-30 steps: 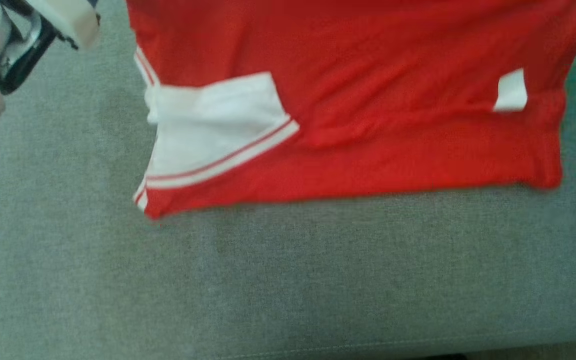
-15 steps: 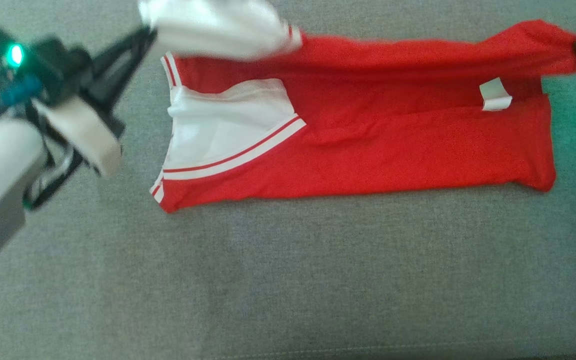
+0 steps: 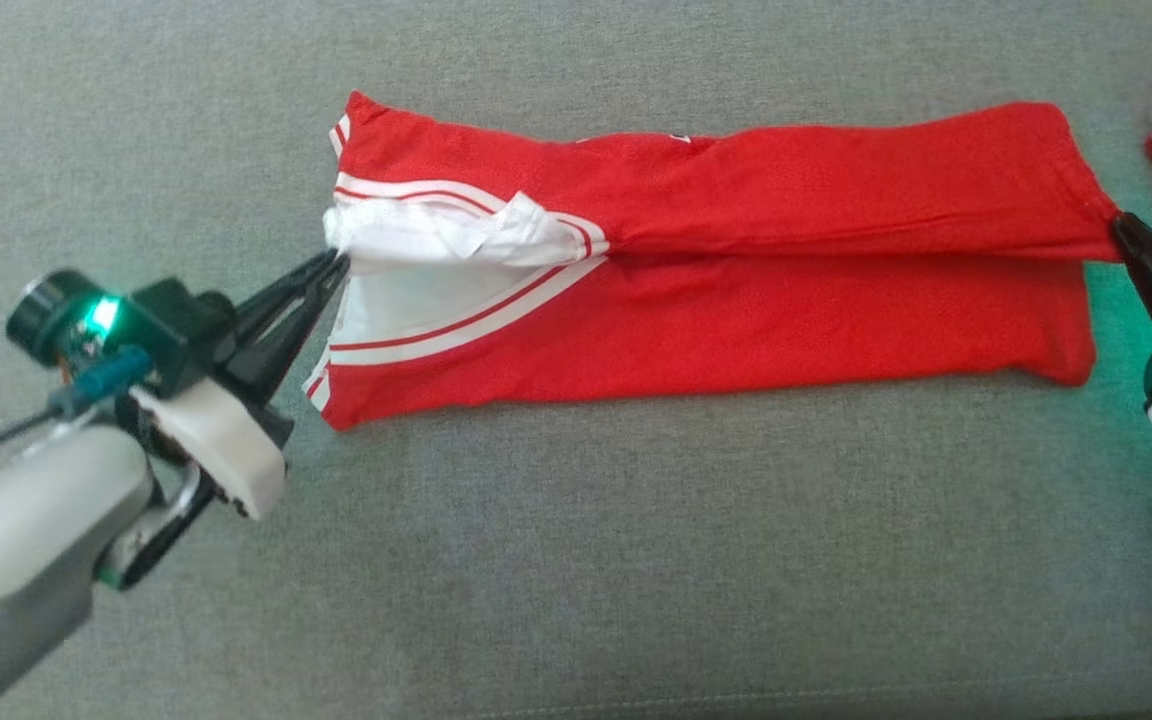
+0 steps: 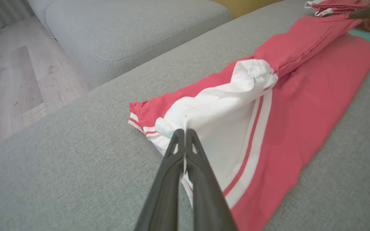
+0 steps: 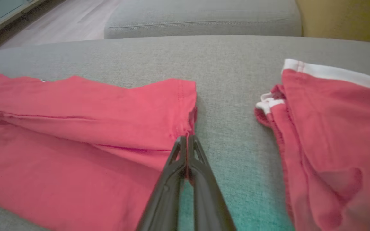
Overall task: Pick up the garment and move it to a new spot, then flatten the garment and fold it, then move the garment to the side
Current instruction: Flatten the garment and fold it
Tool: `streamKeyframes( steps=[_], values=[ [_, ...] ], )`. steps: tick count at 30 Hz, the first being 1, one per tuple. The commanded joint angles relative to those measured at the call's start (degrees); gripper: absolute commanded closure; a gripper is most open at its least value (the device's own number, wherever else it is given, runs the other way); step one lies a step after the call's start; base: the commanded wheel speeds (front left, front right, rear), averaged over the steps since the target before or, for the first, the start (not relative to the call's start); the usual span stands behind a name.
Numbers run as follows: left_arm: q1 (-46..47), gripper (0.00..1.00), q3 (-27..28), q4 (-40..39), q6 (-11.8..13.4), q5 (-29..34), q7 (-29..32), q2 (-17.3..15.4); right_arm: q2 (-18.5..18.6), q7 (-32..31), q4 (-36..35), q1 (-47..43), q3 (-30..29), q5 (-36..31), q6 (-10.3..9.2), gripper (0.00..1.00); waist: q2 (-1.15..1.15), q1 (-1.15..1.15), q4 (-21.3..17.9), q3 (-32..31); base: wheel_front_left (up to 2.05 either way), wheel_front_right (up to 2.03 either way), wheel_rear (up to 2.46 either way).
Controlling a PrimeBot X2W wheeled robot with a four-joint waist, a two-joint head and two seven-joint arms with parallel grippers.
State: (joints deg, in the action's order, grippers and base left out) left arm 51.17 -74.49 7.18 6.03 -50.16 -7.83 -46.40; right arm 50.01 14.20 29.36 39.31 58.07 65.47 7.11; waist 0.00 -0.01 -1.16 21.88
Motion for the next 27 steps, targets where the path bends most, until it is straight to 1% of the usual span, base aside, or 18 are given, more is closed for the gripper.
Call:
streamKeyframes(
  steps=[1,2,5,8,11,13,14,16,19,22,23,27],
  values=[
    [0.51,0.09,2.73,-0.32,1.11,-0.63,-1.42,-1.55,1.14,0.78,0.37,-2.12,-1.43,-0.23,0.37,0.00,0.00,0.01,-0.10,-0.11,0.00,0.00,0.00],
    [-0.38,0.00,3.23,0.08,2.37,-0.91,-2.73,-0.89,0.33,0.78,0.86,-2.76,-2.61,-0.48,0.37,0.00,0.00,0.01,-0.16,-0.28,0.00,0.00,0.00],
    [-4.01,0.00,5.21,0.87,6.19,-2.15,-5.69,1.60,-2.43,0.78,2.48,-5.56,-8.36,-1.48,0.37,0.00,0.00,0.01,-0.35,-1.17,0.00,0.00,0.00],
    [-8.66,0.00,9.65,0.75,10.88,-1.81,-7.04,4.69,-6.51,0.79,4.22,-9.51,-17.64,-4.36,0.37,0.00,0.00,0.01,-0.49,-2.47,0.00,0.00,0.00],
    [-15.12,0.00,19.60,-2.40,16.15,3.39,-7.13,9.06,-11.87,0.79,4.94,-14.04,-28.14,-10.12,0.37,0.00,0.00,0.01,-0.35,-3.94,0.00,0.00,0.00],
    [-20.78,0.00,26.08,-4.93,19.09,8.53,-7.14,12.34,-15.55,0.79,5.04,-16.99,-34.86,-14.97,0.37,0.00,0.00,0.01,-0.04,-5.06,0.00,0.00,0.00],
    [-23.68,0.00,28.66,-6.06,20.06,11.14,-7.15,13.99,-17.38,0.79,4.95,-18.29,-37.76,-17.51,0.37,0.00,0.00,0.01,0.16,-5.55,0.00,0.00,0.00],
    [-28.92,0.00,32.70,-8.07,20.89,16.02,-7.15,17.43,-20.66,0.79,4.86,-20.37,-42.92,-22.43,0.37,0.00,0.00,0.01,0.87,-6.42,0.00,0.00,0.00],
    [-34.88,0.00,36.50,-9.98,20.66,22.30,-7.16,22.27,-24.74,0.79,4.63,-21.98,-49.04,-28.30,0.37,0.00,0.00,0.01,2.46,-7.29,0.00,0.00,0.00],
    [-38.53,0.00,38.73,-11.10,19.12,27.29,-7.16,26.45,-27.33,0.79,5.19,-22.42,-53.16,-32.41,0.37,0.00,0.00,0.01,4.58,-7.65,0.00,0.00,0.00],
    [-38.53,0.00,38.73,-11.10,19.12,27.29,-7.16,26.45,-27.33,0.79,5.19,-22.42,-53.16,-32.41,0.37,0.00,0.00,0.01,4.58,-7.65,0.00,0.00,0.00],
    [-41.07,0.00,40.76,-12.09,15.86,32.07,-7.16,30.46,-28.94,0.79,7.30,-21.57,-56.31,-35.51,0.37,0.00,0.00,0.01,7.02,-7.63,0.00,0.00,0.00]
  ],
)
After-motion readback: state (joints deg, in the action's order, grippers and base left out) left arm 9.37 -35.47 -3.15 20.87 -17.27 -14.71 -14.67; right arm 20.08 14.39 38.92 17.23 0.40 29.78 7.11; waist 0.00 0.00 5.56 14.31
